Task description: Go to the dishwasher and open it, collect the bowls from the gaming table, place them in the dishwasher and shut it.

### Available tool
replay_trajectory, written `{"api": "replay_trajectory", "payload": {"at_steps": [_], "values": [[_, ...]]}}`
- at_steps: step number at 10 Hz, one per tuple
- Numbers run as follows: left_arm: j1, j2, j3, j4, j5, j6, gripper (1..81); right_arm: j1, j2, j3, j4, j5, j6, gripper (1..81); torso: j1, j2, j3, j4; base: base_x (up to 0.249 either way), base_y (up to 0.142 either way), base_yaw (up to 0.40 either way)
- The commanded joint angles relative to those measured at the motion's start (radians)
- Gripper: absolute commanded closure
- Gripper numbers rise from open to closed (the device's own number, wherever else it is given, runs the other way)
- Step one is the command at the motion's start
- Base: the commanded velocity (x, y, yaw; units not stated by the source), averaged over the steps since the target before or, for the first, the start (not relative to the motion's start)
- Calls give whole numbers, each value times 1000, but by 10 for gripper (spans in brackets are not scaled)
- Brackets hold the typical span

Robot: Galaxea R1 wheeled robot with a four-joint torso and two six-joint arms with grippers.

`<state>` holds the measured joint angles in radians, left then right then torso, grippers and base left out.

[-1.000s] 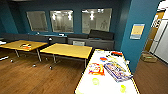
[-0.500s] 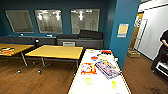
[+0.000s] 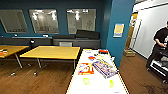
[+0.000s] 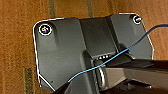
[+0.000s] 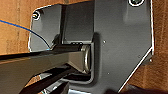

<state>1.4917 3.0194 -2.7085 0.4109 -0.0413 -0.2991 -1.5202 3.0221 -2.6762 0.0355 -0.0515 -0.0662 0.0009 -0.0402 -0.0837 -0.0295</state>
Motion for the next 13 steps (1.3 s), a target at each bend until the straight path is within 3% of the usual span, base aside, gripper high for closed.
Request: {"api": "replay_trajectory", "payload": {"at_steps": [1, 11, 13], "values": [[-44, 0, 4, 5, 47, 2, 10, 48, -3, 9, 4, -60, 2, 10, 0, 0, 0, 0, 0, 0, 0], [-44, -2, 4, -3, 46, 2, 10, 44, -10, 16, 4, -59, 0, 10, 1, 0, 0, 0, 71, 0, 0], [-43, -14, 6, -3, 43, -5, 10, 28, -42, 65, 1, -19, 0, 10, 0, 0, 0, 0, 0, 0, 0]]}}
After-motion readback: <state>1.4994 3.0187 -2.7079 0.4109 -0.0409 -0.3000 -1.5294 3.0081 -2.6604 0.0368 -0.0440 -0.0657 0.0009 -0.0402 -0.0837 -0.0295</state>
